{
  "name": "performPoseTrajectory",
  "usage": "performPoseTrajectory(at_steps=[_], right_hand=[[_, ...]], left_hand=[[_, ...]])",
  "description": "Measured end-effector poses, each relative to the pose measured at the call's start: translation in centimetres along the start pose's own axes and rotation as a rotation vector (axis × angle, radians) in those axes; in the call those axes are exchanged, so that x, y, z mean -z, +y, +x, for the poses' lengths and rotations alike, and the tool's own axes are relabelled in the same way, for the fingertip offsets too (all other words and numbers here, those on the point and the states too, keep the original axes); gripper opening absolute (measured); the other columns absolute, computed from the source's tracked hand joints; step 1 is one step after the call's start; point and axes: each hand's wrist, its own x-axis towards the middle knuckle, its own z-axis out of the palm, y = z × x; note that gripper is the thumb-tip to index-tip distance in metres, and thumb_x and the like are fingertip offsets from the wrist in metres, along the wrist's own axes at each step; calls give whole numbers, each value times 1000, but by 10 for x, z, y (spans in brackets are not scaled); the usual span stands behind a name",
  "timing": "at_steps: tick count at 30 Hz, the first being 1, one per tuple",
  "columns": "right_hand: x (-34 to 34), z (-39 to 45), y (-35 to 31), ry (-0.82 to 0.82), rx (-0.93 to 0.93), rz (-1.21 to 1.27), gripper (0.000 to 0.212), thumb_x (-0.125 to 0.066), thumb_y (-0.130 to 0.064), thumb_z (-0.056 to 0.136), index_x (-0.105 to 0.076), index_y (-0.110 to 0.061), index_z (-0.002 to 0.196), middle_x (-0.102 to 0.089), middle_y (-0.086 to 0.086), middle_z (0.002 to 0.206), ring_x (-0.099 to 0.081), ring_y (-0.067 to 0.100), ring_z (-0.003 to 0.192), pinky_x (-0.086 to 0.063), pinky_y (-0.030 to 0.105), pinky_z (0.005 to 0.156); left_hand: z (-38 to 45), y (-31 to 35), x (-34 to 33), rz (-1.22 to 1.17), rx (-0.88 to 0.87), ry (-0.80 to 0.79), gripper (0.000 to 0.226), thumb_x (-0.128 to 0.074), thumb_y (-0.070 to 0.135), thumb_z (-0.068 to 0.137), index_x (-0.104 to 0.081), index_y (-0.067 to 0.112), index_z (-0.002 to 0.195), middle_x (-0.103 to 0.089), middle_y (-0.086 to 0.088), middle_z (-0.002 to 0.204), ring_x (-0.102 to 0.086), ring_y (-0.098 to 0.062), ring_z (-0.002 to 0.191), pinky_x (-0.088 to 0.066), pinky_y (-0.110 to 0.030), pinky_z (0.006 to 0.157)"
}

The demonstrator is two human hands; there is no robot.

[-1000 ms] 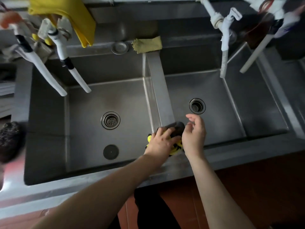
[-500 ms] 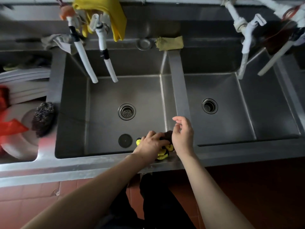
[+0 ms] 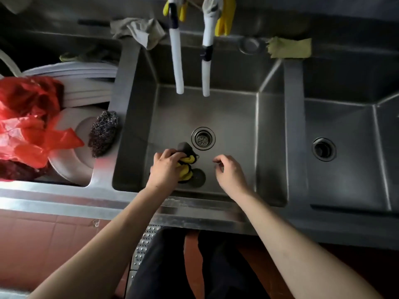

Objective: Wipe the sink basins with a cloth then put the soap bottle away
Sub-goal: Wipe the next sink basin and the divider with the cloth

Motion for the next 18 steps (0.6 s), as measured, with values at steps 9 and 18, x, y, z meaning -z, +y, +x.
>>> performPoseTrajectory(at_steps=[9, 18], right_hand=[[-90, 62, 42, -548, -123, -354, 27, -59, -16, 97, -65, -16, 123, -63, 13, 123, -63, 35, 110, -54, 38, 93], [-129, 93, 68, -476, -206, -346, 13, -55, -20, 98, -64, -14, 105, -69, 15, 114, -67, 37, 107, -54, 40, 92]], left_hand=[[39, -52, 1, -46, 65, -4, 37, -63, 25, 96, -63, 31, 132, -54, 4, 137, -39, -29, 120, -45, -45, 97], [68, -64, -8, -54, 95, -46, 36, -60, 23, 99, -62, 28, 135, -51, 3, 139, -39, -28, 123, -37, -35, 100]])
